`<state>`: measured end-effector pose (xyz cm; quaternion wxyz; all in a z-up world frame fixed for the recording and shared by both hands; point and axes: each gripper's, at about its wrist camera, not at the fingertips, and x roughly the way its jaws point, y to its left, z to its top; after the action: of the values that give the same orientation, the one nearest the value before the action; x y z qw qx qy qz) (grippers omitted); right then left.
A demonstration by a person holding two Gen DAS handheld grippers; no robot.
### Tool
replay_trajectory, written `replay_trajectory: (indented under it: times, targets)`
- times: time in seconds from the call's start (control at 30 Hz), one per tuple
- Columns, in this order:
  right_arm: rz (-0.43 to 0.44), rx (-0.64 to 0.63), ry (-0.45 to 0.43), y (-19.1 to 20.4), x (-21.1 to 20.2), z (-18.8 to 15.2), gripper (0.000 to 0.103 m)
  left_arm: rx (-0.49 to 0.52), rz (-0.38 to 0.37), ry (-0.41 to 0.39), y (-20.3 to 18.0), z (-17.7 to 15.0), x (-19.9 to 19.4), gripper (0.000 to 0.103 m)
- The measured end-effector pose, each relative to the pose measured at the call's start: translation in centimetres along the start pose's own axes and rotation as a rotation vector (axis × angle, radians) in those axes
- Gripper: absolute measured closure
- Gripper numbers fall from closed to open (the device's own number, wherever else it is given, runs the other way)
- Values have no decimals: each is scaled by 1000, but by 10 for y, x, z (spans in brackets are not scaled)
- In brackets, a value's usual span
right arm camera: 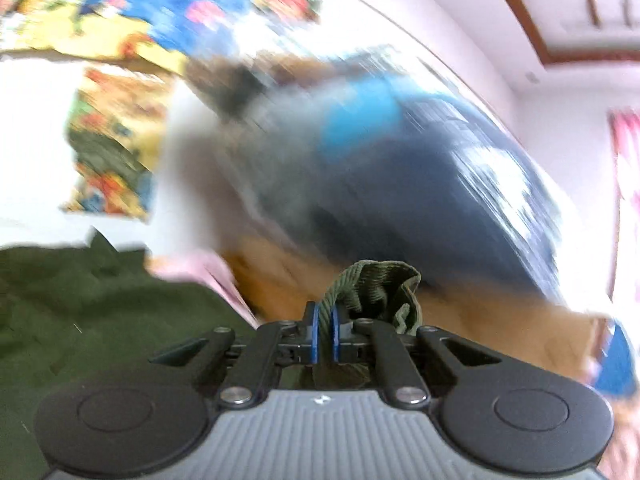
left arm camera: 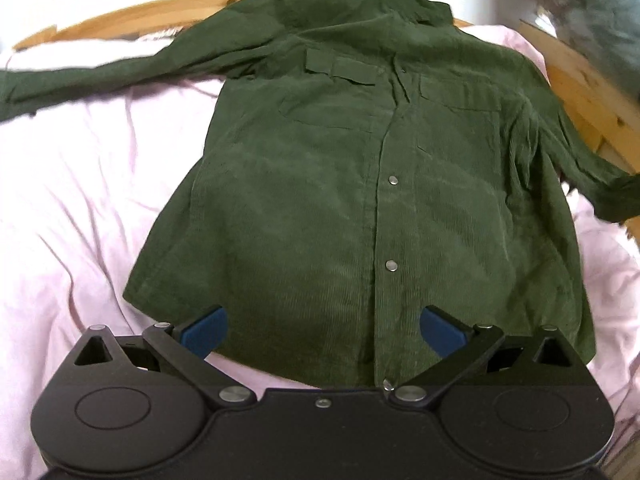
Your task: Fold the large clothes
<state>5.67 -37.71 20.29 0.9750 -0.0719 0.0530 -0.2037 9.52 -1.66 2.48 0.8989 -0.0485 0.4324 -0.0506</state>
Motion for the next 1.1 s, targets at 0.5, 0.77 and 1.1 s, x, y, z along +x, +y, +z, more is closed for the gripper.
replay_trajectory:
  times: [0.5,0.77,1.1]
  targets:
    - [669,-351,-79,285,23,28,97,-95,-78,-40,33,-2,-10,1]
    - [868,-327,132,302,26,-35,31,-119,-31,-54,47,7,-3,1]
    - [669,-255,128,175,91,-43,1,-39,43,-204,69,59,34,1]
